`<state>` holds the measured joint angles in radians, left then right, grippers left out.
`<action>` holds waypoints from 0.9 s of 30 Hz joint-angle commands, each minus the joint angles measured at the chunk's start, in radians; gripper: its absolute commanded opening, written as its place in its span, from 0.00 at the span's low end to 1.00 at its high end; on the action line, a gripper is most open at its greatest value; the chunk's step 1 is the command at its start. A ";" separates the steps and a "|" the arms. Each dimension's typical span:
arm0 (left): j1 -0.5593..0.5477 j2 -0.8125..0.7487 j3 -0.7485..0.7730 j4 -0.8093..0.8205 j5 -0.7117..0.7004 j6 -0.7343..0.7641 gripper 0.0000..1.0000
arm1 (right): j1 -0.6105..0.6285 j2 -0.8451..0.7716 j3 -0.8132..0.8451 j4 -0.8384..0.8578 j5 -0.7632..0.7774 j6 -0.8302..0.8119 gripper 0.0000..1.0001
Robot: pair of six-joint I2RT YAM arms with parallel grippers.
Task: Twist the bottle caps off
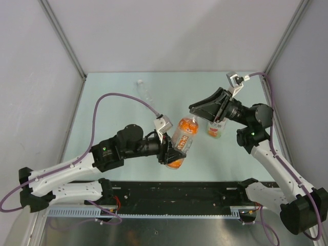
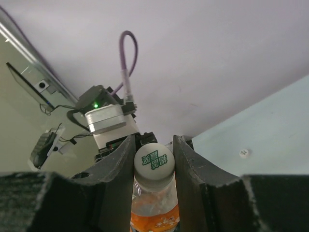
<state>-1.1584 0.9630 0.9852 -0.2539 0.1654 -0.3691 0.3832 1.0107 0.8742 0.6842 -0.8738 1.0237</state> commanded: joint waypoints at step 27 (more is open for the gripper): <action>0.016 -0.039 -0.106 0.087 -0.068 0.032 0.00 | -0.074 -0.148 0.123 -0.505 0.381 -0.185 0.99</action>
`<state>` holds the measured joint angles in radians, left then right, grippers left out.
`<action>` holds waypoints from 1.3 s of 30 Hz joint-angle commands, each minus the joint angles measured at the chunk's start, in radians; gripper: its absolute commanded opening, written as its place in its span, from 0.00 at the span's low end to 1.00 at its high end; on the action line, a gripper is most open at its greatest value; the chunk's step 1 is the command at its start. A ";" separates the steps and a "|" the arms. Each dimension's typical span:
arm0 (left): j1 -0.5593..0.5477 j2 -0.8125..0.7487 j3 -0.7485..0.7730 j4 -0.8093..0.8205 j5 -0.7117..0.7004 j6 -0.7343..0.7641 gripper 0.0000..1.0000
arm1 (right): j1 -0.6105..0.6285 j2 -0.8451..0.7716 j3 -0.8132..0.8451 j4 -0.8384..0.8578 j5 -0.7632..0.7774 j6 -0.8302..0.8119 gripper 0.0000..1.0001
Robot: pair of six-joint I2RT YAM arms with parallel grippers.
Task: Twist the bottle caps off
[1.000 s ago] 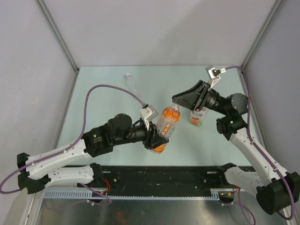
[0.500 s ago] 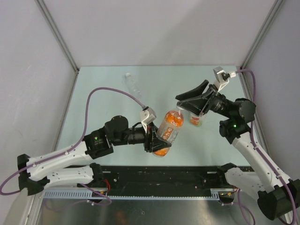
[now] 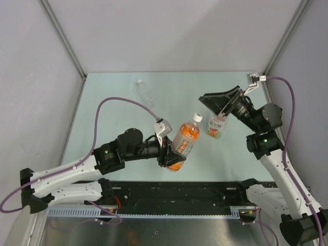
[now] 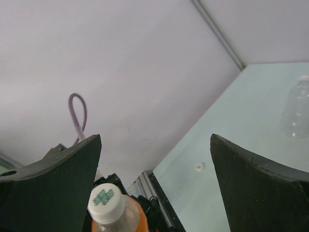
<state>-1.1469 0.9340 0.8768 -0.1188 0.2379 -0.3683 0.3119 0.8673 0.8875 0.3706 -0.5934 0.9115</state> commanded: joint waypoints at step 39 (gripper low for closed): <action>-0.228 0.351 0.343 -0.558 -1.198 0.034 0.00 | 0.406 0.374 0.559 -0.877 0.645 -0.244 0.51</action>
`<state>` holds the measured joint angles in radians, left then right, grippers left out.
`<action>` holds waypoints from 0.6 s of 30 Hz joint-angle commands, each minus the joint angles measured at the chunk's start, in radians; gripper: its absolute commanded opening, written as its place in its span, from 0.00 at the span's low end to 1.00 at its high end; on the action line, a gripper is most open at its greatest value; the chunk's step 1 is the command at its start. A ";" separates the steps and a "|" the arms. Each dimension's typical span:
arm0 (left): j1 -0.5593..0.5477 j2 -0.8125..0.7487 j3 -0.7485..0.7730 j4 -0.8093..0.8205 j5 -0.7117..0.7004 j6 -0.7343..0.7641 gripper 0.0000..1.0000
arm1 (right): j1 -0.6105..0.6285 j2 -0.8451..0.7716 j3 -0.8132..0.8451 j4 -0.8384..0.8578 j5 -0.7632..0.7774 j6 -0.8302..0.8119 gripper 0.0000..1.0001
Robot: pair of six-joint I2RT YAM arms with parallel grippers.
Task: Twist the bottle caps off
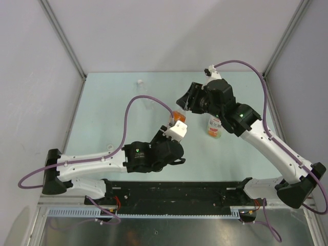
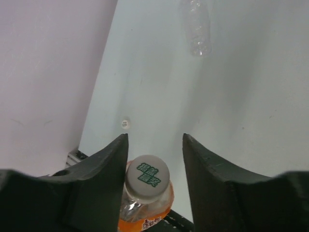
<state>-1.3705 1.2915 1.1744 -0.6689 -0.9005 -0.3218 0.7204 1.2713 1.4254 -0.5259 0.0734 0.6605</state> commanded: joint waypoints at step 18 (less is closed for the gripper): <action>-0.006 0.056 0.092 -0.070 -0.048 -0.032 0.00 | -0.022 -0.052 0.002 0.050 -0.137 0.017 0.56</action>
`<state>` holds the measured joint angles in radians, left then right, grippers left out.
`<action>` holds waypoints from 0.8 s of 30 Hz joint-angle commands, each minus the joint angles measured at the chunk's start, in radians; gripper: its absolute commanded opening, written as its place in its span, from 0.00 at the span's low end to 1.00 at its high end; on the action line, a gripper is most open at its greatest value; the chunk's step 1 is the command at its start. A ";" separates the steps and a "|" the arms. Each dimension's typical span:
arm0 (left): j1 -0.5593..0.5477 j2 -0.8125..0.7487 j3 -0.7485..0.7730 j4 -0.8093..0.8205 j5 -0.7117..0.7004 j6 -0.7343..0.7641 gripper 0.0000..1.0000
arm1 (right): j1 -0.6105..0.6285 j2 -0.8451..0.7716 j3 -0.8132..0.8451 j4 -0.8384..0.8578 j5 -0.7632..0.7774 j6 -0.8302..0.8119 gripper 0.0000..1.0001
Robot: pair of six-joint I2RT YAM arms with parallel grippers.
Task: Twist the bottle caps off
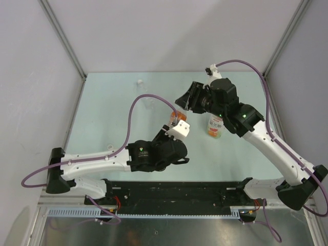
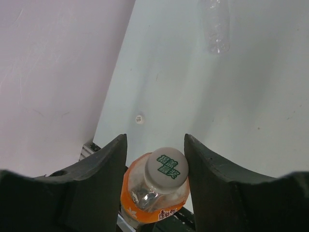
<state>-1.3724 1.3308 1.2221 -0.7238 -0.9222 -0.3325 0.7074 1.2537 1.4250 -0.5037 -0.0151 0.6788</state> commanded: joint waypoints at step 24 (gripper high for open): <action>-0.011 0.002 0.054 -0.071 -0.026 -0.079 0.00 | -0.030 -0.059 -0.041 0.017 -0.024 0.017 0.74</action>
<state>-1.3731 1.3487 1.2327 -0.7906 -0.9211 -0.3714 0.6804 1.2106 1.3891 -0.5034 -0.0589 0.6884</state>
